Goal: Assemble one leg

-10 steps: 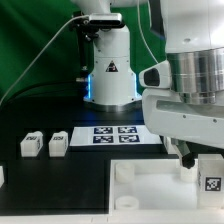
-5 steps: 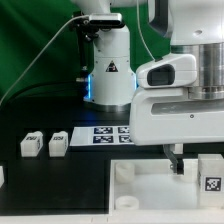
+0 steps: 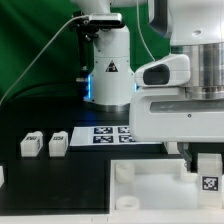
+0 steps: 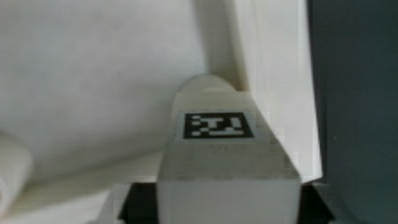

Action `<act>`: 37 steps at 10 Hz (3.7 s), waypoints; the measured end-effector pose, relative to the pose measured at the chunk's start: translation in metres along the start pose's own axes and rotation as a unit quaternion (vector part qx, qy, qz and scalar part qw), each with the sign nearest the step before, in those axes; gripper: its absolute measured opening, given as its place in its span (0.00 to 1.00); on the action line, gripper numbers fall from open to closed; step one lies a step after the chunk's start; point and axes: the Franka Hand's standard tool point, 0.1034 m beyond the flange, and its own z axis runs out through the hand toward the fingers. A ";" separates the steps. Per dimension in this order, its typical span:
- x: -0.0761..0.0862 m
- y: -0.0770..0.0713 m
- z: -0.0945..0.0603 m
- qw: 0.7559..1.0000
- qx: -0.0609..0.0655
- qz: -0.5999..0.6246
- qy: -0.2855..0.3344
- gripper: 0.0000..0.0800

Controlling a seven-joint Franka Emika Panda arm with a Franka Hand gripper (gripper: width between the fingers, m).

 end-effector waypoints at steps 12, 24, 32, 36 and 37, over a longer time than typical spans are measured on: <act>-0.005 -0.003 0.003 0.805 0.011 0.593 -0.018 0.38; -0.008 -0.010 0.004 1.000 -0.012 -0.026 0.001 0.81; -0.009 -0.007 0.006 0.985 -0.010 0.173 0.002 0.37; -0.006 -0.008 0.007 0.864 0.020 0.503 -0.023 0.37; -0.006 -0.009 0.008 0.826 0.027 0.562 -0.027 0.37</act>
Offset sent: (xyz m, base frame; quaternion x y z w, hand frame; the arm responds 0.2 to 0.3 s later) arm 0.0149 0.0055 0.0036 0.0094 0.0252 0.4773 0.8783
